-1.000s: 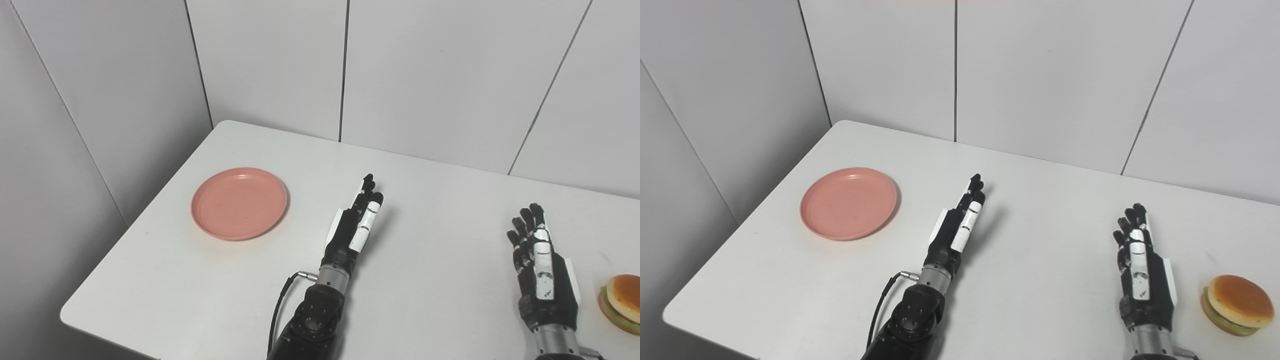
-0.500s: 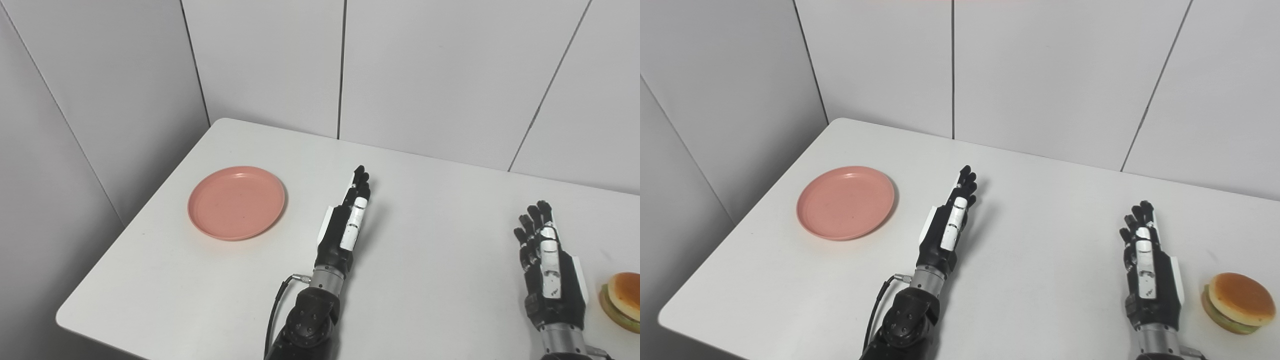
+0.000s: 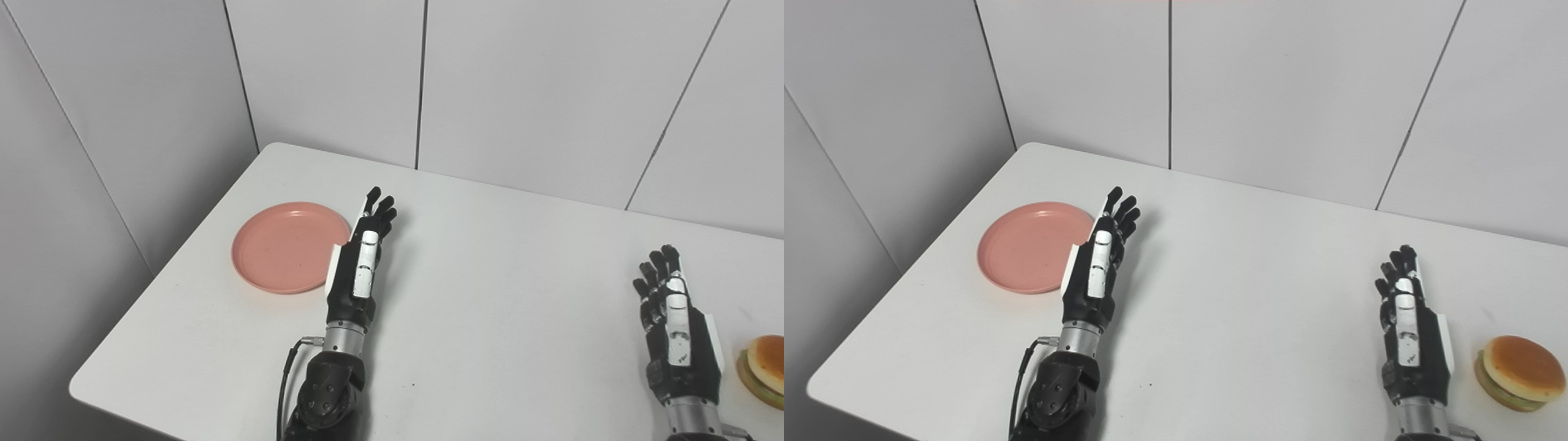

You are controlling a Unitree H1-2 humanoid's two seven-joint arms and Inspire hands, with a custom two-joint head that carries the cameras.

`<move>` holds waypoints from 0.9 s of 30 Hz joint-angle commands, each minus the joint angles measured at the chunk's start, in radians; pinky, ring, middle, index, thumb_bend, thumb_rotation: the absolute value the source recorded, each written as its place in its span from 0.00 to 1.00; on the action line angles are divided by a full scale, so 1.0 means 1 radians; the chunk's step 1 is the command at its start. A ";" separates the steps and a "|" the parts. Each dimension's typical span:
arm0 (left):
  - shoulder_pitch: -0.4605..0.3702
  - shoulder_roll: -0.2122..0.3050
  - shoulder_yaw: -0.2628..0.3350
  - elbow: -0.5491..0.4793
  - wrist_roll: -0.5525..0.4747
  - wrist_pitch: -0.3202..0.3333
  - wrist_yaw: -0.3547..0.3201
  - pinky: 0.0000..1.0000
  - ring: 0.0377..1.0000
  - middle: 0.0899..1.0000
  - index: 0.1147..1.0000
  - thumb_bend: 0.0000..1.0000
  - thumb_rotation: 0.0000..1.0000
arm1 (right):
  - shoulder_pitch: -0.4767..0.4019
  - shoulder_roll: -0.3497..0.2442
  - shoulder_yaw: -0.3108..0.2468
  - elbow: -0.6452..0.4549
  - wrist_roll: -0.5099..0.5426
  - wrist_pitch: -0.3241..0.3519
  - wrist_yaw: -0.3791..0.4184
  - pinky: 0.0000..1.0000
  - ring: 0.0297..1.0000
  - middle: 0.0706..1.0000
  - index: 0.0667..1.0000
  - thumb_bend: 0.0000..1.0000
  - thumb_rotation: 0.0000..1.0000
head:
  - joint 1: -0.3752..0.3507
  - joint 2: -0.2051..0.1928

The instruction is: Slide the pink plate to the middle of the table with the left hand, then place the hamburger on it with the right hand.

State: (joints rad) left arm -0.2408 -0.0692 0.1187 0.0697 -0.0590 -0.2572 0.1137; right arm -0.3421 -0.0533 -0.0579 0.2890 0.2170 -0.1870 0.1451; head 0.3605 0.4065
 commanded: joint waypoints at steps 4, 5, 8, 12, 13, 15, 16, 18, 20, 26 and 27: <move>-0.042 0.019 0.032 -0.051 0.008 -0.016 0.035 0.84 0.83 0.83 0.82 0.65 1.00 | 0.049 -0.003 -0.007 0.065 0.005 -0.047 0.017 1.00 1.00 1.00 1.00 0.52 0.90 | 0.000 0.001; -0.046 0.026 0.041 -0.052 0.003 -0.025 0.040 0.83 0.82 0.82 0.81 0.65 1.00 | 0.048 -0.002 -0.007 0.066 0.006 -0.046 0.018 1.00 1.00 1.00 1.00 0.52 0.90 | 0.000 0.002; -0.052 0.042 0.067 -0.053 0.003 -0.041 0.050 0.78 0.79 0.79 0.77 0.66 1.00 | 0.048 0.000 -0.007 0.067 0.004 -0.045 0.015 1.00 1.00 1.00 1.00 0.52 0.90 | 0.001 0.003; -0.062 0.077 0.102 -0.040 0.016 -0.071 0.065 0.84 0.78 0.77 0.75 0.66 1.00 | 0.049 -0.002 -0.006 0.065 0.004 -0.047 0.017 1.00 1.00 1.00 1.00 0.51 0.91 | 0.003 0.005; -0.066 0.086 0.110 -0.030 0.021 -0.086 0.069 0.81 0.77 0.76 0.74 0.66 1.00 | 0.049 -0.003 -0.006 0.064 0.003 -0.047 0.017 1.00 1.00 1.00 1.00 0.52 0.90 | 0.003 0.005; -0.075 0.103 0.135 -0.008 0.023 -0.116 0.086 0.75 0.74 0.74 0.71 0.64 1.00 | 0.051 -0.003 -0.007 0.057 0.001 -0.042 0.011 1.00 1.00 1.00 1.00 0.50 0.90 | 0.002 0.005; -0.077 0.108 0.142 -0.001 0.020 -0.124 0.091 0.74 0.73 0.73 0.70 0.64 1.00 | 0.051 -0.003 -0.007 0.055 0.000 -0.040 0.010 1.00 1.00 1.00 1.00 0.50 0.90 | 0.002 0.005; -0.086 0.121 0.164 0.018 0.016 -0.136 0.109 0.73 0.73 0.72 0.68 0.66 1.00 | 0.053 -0.003 -0.008 0.048 0.002 -0.032 0.009 1.00 1.00 1.00 1.00 0.49 0.90 | 0.002 0.005; -0.094 0.133 0.186 0.029 0.024 -0.133 0.130 0.74 0.73 0.71 0.68 0.68 1.00 | 0.054 -0.003 -0.009 0.043 0.012 -0.025 0.014 1.00 1.00 1.00 1.00 0.49 0.90 | 0.002 0.006; -0.105 0.175 0.227 0.047 0.029 -0.150 0.165 0.75 0.72 0.70 0.67 0.69 1.00 | 0.056 -0.005 -0.008 0.038 0.013 -0.021 0.012 1.00 1.00 1.00 1.00 0.48 0.88 | 0.002 0.005; -0.106 0.183 0.232 0.054 0.034 -0.154 0.171 0.74 0.72 0.70 0.67 0.70 1.00 | 0.055 -0.005 -0.008 0.039 0.011 -0.023 0.010 1.00 1.00 1.00 1.00 0.48 0.88 | 0.004 0.006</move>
State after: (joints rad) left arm -0.3101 0.0837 0.3451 0.1300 -0.0502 -0.3660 0.2705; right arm -0.3430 -0.0553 -0.0587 0.2868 0.2254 -0.1963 0.1437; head 0.3620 0.4111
